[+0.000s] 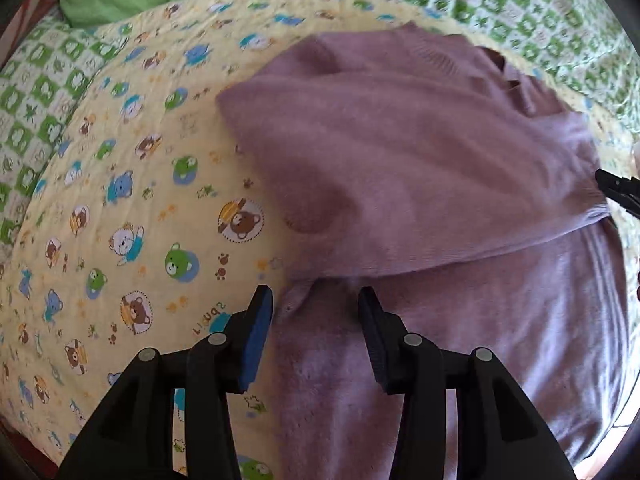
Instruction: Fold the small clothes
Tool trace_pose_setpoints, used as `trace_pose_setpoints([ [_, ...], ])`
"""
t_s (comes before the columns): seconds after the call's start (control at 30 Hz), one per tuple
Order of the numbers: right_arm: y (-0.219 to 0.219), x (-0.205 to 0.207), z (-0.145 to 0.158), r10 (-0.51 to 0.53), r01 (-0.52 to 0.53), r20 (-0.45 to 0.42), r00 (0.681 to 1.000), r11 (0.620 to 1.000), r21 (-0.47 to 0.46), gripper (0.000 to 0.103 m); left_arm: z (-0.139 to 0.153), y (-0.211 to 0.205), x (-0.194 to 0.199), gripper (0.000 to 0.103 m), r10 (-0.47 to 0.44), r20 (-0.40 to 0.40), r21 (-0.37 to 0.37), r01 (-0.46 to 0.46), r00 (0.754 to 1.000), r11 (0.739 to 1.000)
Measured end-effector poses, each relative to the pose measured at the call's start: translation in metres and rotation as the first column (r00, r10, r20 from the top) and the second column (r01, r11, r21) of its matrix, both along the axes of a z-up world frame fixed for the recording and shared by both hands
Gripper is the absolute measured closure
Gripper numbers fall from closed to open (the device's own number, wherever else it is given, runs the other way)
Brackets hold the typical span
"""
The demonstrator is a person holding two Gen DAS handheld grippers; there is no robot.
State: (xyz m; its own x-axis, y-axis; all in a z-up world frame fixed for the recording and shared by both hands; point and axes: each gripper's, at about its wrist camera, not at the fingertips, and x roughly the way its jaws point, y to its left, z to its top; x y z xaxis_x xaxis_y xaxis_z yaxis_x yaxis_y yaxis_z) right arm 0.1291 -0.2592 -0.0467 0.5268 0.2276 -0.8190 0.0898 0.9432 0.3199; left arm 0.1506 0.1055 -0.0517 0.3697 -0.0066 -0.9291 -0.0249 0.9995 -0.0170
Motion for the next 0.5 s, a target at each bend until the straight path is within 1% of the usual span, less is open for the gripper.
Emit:
trace_pose_setpoints([
  [0.03, 0.002, 0.008, -0.004, 0.004, -0.004, -0.012, 1.0, 0.999, -0.034, 0.041, -0.005, 0.001, 0.002, 0.058, 0.013, 0.0, 0.003, -0.013, 1.0, 1.0],
  [0.07, 0.004, 0.018, -0.011, 0.012, -0.014, -0.033, 0.999, 0.998, -0.068, 0.041, -0.01, 0.002, 0.006, 0.058, 0.026, 0.0, 0.006, -0.026, 1.0, 1.0],
  [0.13, 0.008, 0.031, -0.021, 0.035, -0.04, -0.058, 0.998, 0.995, -0.086, 0.042, -0.016, 0.004, 0.012, 0.056, 0.067, 0.017, 0.018, -0.067, 0.998, 0.998],
  [0.17, 0.013, 0.035, -0.024, 0.062, -0.067, -0.066, 0.996, 0.995, -0.079, 0.064, -0.018, 0.007, 0.017, 0.058, 0.104, 0.019, 0.014, -0.104, 0.994, 0.994],
  [0.2, 0.018, 0.038, -0.026, 0.085, -0.091, -0.073, 0.994, 0.993, -0.081, 0.083, -0.018, 0.01, 0.02, 0.059, 0.132, 0.022, 0.001, -0.132, 0.991, 0.991],
  [0.23, 0.023, 0.042, -0.024, 0.11, -0.116, -0.081, 0.991, 0.99, -0.074, 0.092, -0.016, 0.016, 0.023, 0.061, 0.176, 0.031, -0.023, -0.175, 0.984, 0.984],
  [0.27, 0.027, 0.044, -0.017, 0.13, -0.133, -0.07, 0.989, 0.99, -0.046, 0.092, -0.014, 0.018, 0.025, 0.063, 0.197, 0.038, -0.036, -0.196, 0.98, 0.98],
  [0.33, 0.031, 0.043, 0.014, 0.156, -0.156, 0.026, 0.987, 0.988, 0.004, 0.093, -0.01, 0.028, 0.026, 0.064, 0.249, 0.054, -0.051, -0.246, 0.967, 0.968],
  [0.37, 0.03, 0.039, 0.04, 0.157, -0.16, 0.099, 0.983, 0.987, 0.028, 0.093, -0.01, 0.034, 0.025, 0.065, 0.279, 0.059, -0.062, -0.275, 0.959, 0.959],
  [0.43, 0.023, 0.03, 0.081, 0.135, -0.149, 0.206, 0.969, 0.987, 0.057, 0.093, -0.009, 0.042, 0.02, 0.068, 0.315, 0.059, -0.086, -0.31, 0.947, 0.947],
  [0.47, 0.017, 0.026, 0.096, 0.122, -0.14, 0.242, 0.962, 0.988, 0.06, 0.093, -0.009, 0.046, 0.017, 0.068, 0.331, 0.06, -0.103, -0.324, 0.942, 0.94],
  [0.5, 0.009, 0.023, 0.103, 0.112, -0.131, 0.259, 0.959, 0.99, 0.057, 0.093, -0.009, 0.051, 0.013, 0.068, 0.343, 0.06, -0.119, -0.335, 0.937, 0.935],
])
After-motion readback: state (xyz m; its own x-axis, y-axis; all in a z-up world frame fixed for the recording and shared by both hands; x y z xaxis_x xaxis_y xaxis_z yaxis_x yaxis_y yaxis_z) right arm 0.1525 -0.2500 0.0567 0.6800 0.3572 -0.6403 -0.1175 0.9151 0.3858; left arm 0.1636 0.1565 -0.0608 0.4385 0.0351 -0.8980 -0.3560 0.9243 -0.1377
